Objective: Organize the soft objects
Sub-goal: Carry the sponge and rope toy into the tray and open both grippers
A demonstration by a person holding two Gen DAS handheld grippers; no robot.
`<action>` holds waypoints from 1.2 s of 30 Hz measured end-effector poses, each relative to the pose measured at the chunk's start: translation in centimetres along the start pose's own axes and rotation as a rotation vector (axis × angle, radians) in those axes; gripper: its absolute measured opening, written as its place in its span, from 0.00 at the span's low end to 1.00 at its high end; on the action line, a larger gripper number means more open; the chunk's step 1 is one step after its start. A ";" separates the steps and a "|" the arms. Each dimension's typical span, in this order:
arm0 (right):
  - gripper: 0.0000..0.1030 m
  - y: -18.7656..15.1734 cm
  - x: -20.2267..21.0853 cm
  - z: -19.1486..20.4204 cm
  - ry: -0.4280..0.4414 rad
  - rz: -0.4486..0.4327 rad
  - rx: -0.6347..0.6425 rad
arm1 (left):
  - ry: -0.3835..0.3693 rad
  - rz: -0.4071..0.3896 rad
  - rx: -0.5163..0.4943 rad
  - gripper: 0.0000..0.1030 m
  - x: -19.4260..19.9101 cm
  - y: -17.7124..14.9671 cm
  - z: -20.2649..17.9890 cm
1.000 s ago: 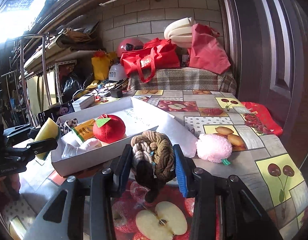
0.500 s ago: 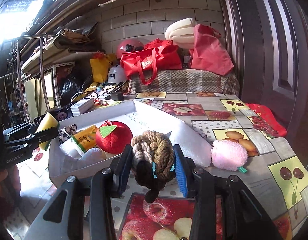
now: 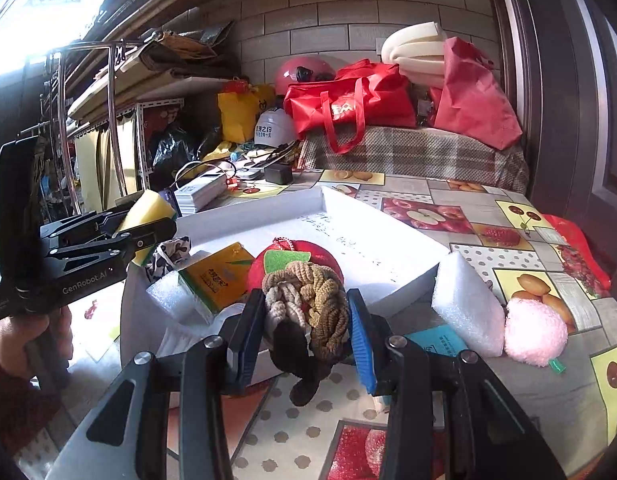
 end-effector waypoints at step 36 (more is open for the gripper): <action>0.46 3.9 -8.7 -1.0 -0.093 0.062 -0.094 | 0.061 0.060 0.061 0.42 -5.8 1.9 1.7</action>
Point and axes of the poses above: each gripper's, at about its wrist camera, not at the fingertips, and x roughly against the way its jaws point, z to its left, y to its top, the point moved 2 cm from there along -x, roughly the way its jaws point, and after that the axes turned 4 degrees about y, right-handed, at the moved point
